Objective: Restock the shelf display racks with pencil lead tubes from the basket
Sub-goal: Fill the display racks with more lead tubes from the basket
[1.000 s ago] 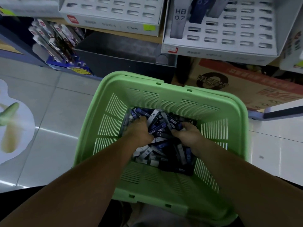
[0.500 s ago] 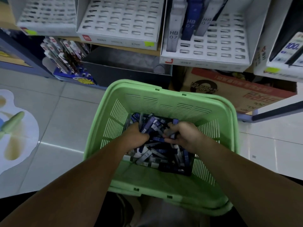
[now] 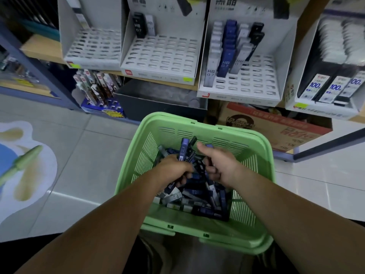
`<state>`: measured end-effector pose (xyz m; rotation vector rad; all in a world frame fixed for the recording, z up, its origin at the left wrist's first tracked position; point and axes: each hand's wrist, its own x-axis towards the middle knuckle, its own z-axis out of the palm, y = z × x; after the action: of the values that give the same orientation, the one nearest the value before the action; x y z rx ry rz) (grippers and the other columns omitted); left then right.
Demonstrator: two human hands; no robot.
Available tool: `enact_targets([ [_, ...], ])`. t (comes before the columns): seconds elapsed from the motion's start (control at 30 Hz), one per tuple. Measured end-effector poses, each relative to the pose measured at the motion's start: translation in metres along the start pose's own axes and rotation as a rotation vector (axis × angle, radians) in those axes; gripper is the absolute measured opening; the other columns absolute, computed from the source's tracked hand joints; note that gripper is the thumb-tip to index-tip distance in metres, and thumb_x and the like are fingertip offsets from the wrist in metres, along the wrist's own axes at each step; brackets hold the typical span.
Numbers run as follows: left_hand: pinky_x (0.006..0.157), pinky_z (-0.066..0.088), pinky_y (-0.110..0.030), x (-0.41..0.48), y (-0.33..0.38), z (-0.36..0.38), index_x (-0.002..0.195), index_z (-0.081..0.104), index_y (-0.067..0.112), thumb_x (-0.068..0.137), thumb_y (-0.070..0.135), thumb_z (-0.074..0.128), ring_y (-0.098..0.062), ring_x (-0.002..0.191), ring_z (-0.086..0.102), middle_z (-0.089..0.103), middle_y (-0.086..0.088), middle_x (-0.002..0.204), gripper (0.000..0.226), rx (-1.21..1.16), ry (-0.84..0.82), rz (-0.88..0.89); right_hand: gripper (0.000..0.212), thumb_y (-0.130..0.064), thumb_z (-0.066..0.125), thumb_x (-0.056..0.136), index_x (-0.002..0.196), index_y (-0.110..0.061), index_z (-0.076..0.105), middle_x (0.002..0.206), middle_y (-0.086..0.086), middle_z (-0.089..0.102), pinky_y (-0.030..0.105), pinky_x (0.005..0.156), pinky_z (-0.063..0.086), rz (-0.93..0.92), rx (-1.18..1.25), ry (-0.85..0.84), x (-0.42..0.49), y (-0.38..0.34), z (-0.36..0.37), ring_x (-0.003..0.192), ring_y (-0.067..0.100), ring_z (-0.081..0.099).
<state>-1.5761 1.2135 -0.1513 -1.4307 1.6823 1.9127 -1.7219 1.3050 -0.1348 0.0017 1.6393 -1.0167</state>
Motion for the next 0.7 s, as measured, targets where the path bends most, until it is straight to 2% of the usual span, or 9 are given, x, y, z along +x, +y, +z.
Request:
enact_targets([
  [0.07, 0.046, 0.045, -0.025, -0.007, 0.01, 0.002, 0.087, 0.066, 0.003, 0.091, 0.01, 0.068, -0.016, 0.047, 0.057, 0.065, -0.003, 0.058, 0.008, 0.05, -0.054, 0.03, 0.037, -0.048, 0.082, 0.084, 0.103, -0.02, 0.066, 0.069, 0.001, 0.053, 0.02, 0.042, 0.021, -0.067, -0.057, -0.03, -0.008, -0.011, 0.004, 0.045, 0.012, 0.034],
  [0.13, 0.05, 0.047, -0.03, -0.015, 0.019, 0.001, 0.086, 0.067, 0.004, 0.088, 0.01, 0.069, -0.021, 0.054, 0.059, 0.065, -0.008, 0.064, 0.007, 0.073, -0.08, 0.028, 0.036, -0.05, 0.082, 0.083, 0.1, -0.021, 0.069, 0.074, 0.002, 0.057, 0.02, 0.043, 0.021, -0.111, -0.088, -0.055, -0.017, -0.021, 0.003, 0.046, 0.012, 0.036],
  [0.27, 0.056, 0.048, -0.033, -0.044, 0.049, -0.013, 0.097, 0.069, 0.0, 0.084, 0.012, 0.07, -0.025, 0.061, 0.06, 0.065, -0.008, 0.069, 0.018, 0.102, -0.092, 0.07, 0.036, -0.052, 0.078, 0.086, 0.103, -0.021, 0.068, 0.076, 0.003, 0.056, 0.02, 0.044, 0.02, -0.206, -0.104, -0.095, -0.046, -0.053, 0.003, 0.046, 0.012, 0.037],
  [0.33, 0.055, 0.048, -0.033, -0.062, 0.063, -0.018, 0.098, 0.067, 0.004, 0.085, 0.01, 0.069, -0.022, 0.06, 0.059, 0.063, -0.006, 0.067, 0.015, 0.098, -0.131, 0.11, 0.031, -0.054, 0.075, 0.089, 0.105, -0.028, 0.071, 0.074, 0.001, 0.056, 0.021, 0.047, 0.019, -0.267, -0.1, -0.08, -0.064, -0.068, 0.004, 0.047, 0.013, 0.037],
  [0.43, 0.054, 0.047, -0.031, -0.097, 0.082, -0.02, 0.094, 0.066, 0.01, 0.088, 0.005, 0.066, -0.019, 0.058, 0.057, 0.06, -0.005, 0.067, 0.007, 0.107, -0.149, 0.182, 0.021, -0.04, 0.075, 0.093, 0.103, -0.021, 0.074, 0.078, 0.002, 0.057, 0.021, 0.046, 0.018, -0.379, -0.123, -0.068, -0.091, -0.086, 0.004, 0.047, 0.012, 0.035],
  [0.5, 0.053, 0.046, -0.03, -0.121, 0.096, -0.019, 0.093, 0.065, 0.01, 0.087, 0.004, 0.065, -0.018, 0.056, 0.055, 0.059, -0.006, 0.068, 0.008, 0.113, -0.133, 0.223, 0.01, -0.03, 0.074, 0.095, 0.094, -0.02, 0.074, 0.071, 0.001, 0.054, 0.02, 0.045, 0.017, -0.429, -0.162, -0.08, -0.111, -0.098, 0.003, 0.047, 0.013, 0.032],
  [0.57, 0.053, 0.044, -0.03, -0.141, 0.111, -0.018, 0.089, 0.065, 0.009, 0.084, 0.003, 0.065, -0.019, 0.055, 0.053, 0.058, -0.008, 0.069, 0.008, 0.107, -0.104, 0.262, 0.009, -0.025, 0.073, 0.096, 0.088, -0.02, 0.072, 0.061, 0.0, 0.05, 0.02, 0.045, 0.016, -0.481, -0.223, -0.106, -0.131, -0.108, 0.005, 0.047, 0.014, 0.03],
  [0.7, 0.051, 0.04, -0.028, -0.175, 0.141, -0.016, 0.081, 0.063, 0.01, 0.083, 0.004, 0.064, -0.018, 0.051, 0.048, 0.054, -0.007, 0.065, 0.007, 0.059, -0.093, 0.333, 0.014, -0.028, 0.068, 0.099, 0.094, -0.016, 0.074, 0.057, 0.003, 0.054, 0.021, 0.043, 0.017, -0.523, -0.225, -0.14, -0.169, -0.126, 0.002, 0.045, 0.013, 0.031],
])
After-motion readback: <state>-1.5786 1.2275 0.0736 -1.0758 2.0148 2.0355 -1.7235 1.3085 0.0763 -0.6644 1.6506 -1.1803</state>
